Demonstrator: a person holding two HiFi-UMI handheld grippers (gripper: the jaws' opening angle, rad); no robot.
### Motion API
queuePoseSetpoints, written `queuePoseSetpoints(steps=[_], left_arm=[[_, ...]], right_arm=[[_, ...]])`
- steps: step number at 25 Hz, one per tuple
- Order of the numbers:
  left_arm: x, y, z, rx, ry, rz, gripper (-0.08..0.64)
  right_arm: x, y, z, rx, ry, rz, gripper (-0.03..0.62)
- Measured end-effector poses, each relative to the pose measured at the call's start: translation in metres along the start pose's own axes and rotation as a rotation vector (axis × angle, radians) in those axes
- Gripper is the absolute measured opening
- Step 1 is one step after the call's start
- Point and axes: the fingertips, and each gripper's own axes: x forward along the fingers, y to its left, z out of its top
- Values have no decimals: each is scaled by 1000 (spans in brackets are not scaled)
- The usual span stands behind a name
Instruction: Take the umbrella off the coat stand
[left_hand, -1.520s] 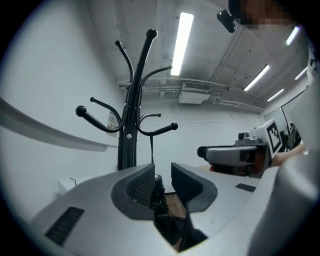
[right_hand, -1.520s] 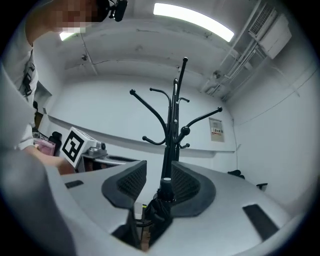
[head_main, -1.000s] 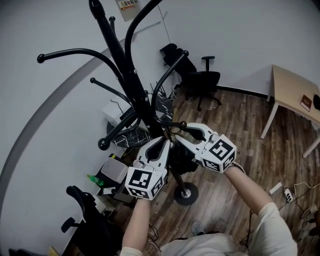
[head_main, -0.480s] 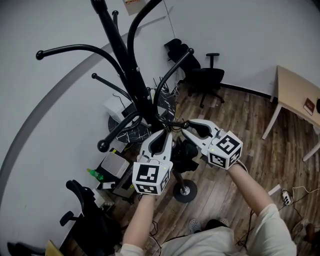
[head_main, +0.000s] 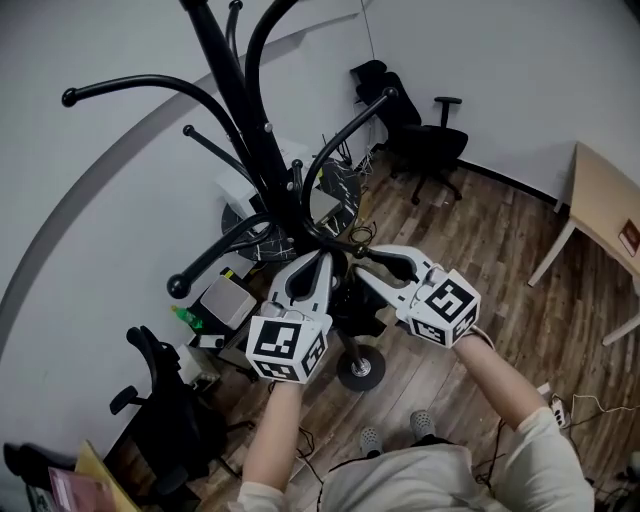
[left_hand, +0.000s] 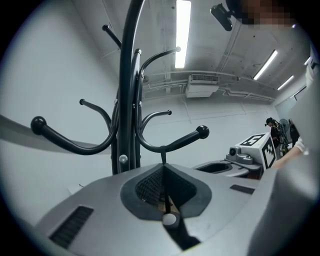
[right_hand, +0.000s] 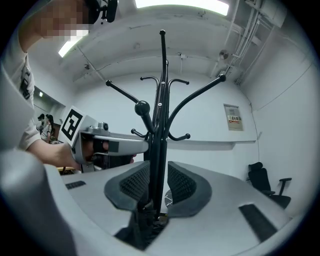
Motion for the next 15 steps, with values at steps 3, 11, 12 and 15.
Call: queuePoseSetpoints(steps=[3,11,12,15], left_arm=[[0,2,2,17,3,23,21],[-11,6,-1,101,43,125,21],[-12,6,-1,99,43,135,21],[-14,7,1,114,37,160,21]], right_arm=[[11,2,3,20,-11,50,115],[31,7,1,80,-45,134,104],[33,8,3,93,-52,145,104],[38,12,10,125,-72,175,104]])
